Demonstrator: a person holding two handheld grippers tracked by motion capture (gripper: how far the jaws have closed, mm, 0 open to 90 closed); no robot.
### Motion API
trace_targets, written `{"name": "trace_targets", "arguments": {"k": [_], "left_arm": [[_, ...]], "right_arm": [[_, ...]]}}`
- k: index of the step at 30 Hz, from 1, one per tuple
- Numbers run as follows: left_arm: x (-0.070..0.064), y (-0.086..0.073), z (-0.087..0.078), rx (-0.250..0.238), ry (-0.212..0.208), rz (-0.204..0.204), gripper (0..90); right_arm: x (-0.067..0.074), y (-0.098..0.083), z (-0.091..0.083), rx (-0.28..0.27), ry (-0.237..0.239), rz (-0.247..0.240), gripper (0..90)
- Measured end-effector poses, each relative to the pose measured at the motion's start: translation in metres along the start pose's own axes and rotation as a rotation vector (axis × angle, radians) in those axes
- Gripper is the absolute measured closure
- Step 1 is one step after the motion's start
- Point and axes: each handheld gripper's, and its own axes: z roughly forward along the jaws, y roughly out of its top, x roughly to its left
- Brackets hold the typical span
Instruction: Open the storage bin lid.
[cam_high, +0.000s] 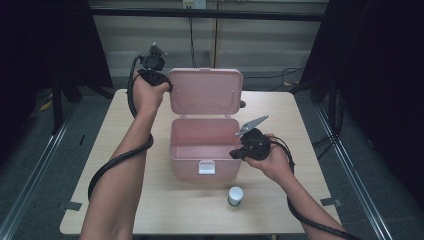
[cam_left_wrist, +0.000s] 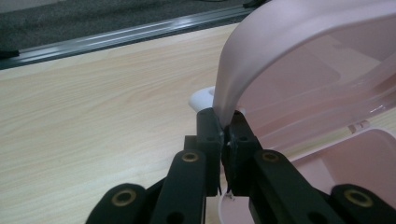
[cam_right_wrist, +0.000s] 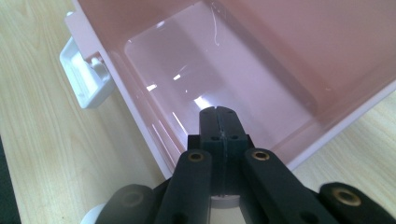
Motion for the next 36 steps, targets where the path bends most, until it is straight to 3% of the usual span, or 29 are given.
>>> {"name": "trace_targets", "arguments": {"k": [15, 36], "left_arm": [[0.004, 0.008, 0.010, 0.004, 0.006, -0.017, 86.6], [0.011, 0.013, 0.024, 0.006, 0.008, -0.031, 86.5]], "right_arm": [[0.000, -0.001, 0.000, -0.004, -0.007, -0.032, 90.0], [-0.002, 0.000, 0.000, 0.000, 0.017, -0.032, 90.0]]}}
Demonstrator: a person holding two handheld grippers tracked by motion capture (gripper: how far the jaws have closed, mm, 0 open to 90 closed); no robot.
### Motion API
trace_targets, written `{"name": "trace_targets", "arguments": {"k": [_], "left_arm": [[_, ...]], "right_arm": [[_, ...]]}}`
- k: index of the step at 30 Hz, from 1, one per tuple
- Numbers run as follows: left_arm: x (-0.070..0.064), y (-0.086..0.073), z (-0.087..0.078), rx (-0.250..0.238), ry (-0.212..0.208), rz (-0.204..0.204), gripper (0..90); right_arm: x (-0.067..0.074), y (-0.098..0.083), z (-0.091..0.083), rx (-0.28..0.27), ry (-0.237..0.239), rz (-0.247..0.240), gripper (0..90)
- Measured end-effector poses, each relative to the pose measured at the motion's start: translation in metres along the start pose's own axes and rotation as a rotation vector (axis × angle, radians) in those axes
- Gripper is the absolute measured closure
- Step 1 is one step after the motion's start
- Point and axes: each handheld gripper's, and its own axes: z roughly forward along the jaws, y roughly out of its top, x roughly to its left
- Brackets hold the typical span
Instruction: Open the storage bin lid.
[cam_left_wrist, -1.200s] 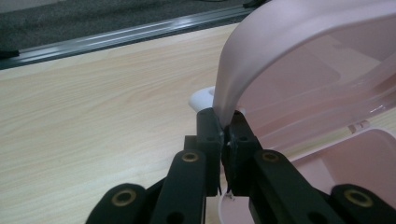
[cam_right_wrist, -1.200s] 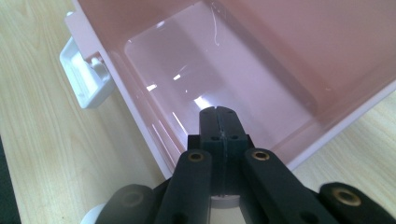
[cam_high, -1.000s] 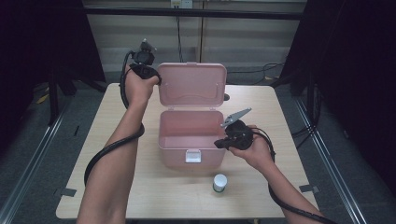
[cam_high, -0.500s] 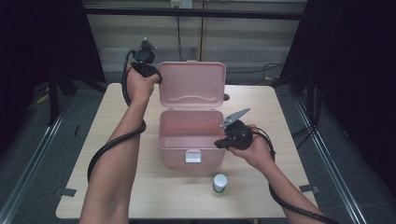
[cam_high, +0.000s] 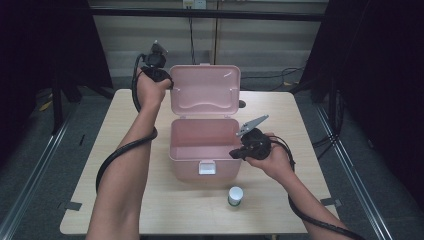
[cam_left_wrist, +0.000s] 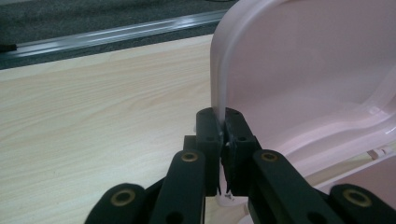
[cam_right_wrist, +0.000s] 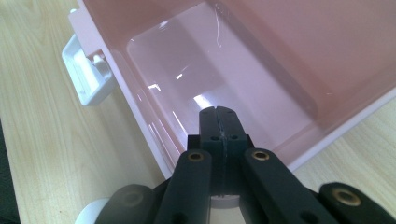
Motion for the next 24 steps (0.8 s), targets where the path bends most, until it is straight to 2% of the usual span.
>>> {"name": "trace_targets", "arguments": {"k": [19, 24], "left_arm": [[0.007, 0.006, 0.020, 0.011, -0.003, -0.031, 86.8], [0.009, 0.008, 0.025, 0.018, -0.005, -0.033, 86.6]], "right_arm": [[-0.002, 0.000, 0.000, -0.006, 0.008, -0.014, 90.0], [-0.002, -0.001, -0.001, -0.012, 0.019, 0.006, 90.0]]}}
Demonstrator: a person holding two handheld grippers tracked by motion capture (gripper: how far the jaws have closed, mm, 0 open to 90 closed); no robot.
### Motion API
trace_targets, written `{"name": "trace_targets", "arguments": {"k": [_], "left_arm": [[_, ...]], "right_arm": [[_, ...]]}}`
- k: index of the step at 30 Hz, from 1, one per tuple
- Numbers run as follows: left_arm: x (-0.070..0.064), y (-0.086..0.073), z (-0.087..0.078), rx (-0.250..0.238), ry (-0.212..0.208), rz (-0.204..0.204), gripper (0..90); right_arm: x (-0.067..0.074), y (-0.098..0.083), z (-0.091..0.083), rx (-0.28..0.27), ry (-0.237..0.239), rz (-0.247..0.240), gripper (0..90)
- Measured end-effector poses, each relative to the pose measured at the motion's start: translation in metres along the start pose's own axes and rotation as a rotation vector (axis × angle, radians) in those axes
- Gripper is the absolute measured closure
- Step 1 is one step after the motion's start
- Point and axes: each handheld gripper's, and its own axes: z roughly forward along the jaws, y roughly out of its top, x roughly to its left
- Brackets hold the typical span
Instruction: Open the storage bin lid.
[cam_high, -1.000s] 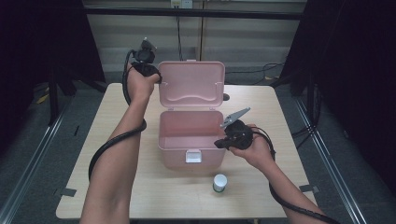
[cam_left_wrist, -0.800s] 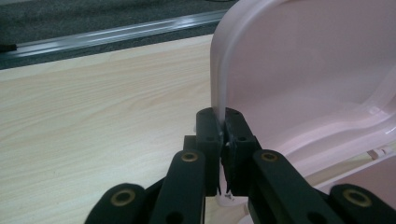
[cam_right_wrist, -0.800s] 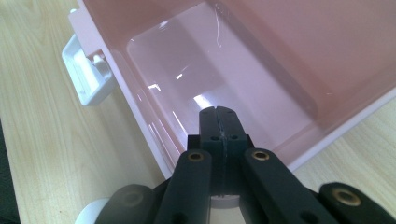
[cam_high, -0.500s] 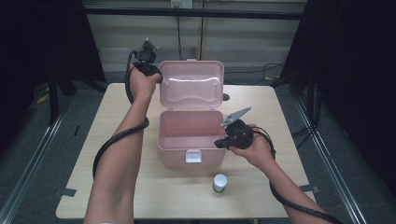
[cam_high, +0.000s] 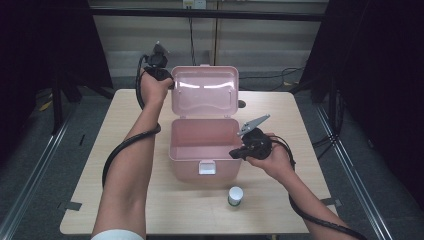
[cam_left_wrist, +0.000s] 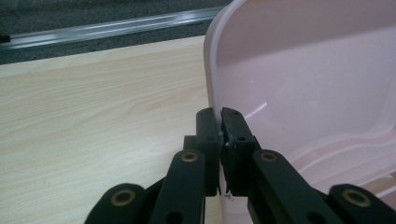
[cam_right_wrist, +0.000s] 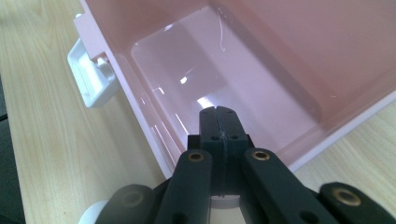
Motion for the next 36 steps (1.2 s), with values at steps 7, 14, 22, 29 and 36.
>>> {"name": "trace_targets", "arguments": {"k": [7, 14, 22, 29, 36], "left_arm": [[0.001, 0.000, 0.005, 0.004, -0.006, 0.002, 86.3], [0.004, 0.001, 0.012, 0.007, -0.010, -0.006, 86.1], [0.005, 0.001, 0.019, 0.023, 0.000, 0.004, 85.6], [0.007, 0.001, 0.026, 0.030, -0.007, -0.006, 85.3], [0.009, -0.001, 0.034, 0.038, -0.005, -0.019, 85.0]], "right_arm": [[0.000, 0.000, 0.000, -0.002, 0.002, -0.008, 90.0], [-0.002, -0.002, -0.001, -0.016, 0.017, 0.003, 90.0], [-0.002, -0.001, 0.000, -0.014, 0.027, 0.008, 90.0], [-0.002, -0.002, 0.000, -0.020, 0.030, 0.012, 90.0], [-0.003, -0.003, -0.001, -0.029, 0.038, 0.019, 90.0]]}}
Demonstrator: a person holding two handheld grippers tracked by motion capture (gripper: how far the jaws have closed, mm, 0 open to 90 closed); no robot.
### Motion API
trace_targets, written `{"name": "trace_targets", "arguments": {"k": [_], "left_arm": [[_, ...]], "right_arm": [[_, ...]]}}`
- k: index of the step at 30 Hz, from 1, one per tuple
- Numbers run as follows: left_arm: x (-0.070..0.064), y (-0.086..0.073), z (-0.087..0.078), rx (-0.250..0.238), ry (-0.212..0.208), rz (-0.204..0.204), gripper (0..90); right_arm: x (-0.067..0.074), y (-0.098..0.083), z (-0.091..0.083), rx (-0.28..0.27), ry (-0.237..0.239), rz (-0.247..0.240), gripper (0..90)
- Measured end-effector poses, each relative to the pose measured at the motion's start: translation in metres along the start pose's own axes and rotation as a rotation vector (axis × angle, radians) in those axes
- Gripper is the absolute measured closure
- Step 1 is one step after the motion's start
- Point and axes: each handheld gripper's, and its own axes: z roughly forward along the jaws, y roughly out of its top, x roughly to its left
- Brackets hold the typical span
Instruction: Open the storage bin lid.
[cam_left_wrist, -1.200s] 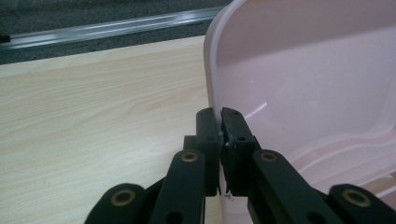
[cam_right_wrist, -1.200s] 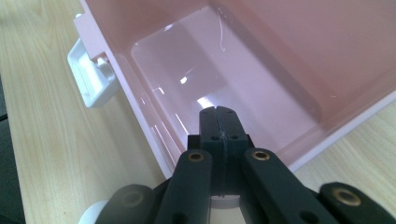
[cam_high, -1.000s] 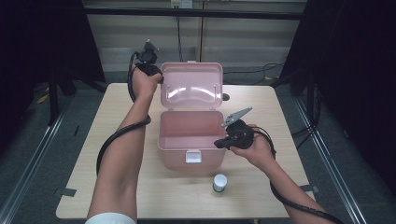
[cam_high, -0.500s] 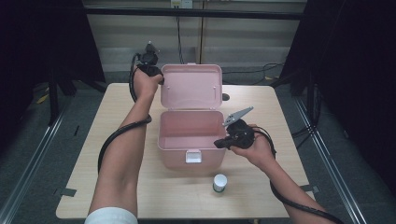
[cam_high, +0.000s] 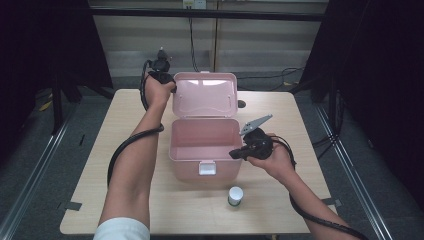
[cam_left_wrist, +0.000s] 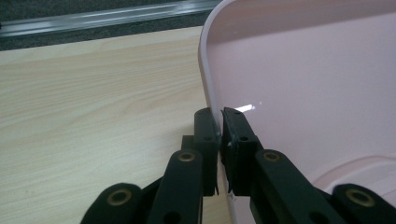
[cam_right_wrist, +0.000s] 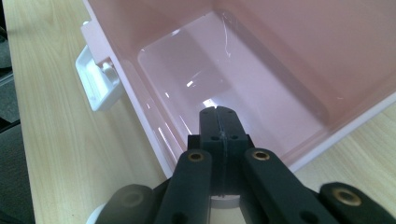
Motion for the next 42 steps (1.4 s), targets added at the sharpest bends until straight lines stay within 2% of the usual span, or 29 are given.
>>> {"name": "trace_targets", "arguments": {"k": [34, 42], "left_arm": [[0.007, -0.018, 0.033, 0.030, 0.004, -0.013, 82.1], [0.008, -0.020, 0.036, 0.035, -0.004, -0.008, 82.1]], "right_arm": [[0.002, -0.002, -0.002, 0.004, -0.008, -0.001, 90.0], [0.002, -0.002, -0.002, 0.005, -0.010, -0.003, 90.0]]}}
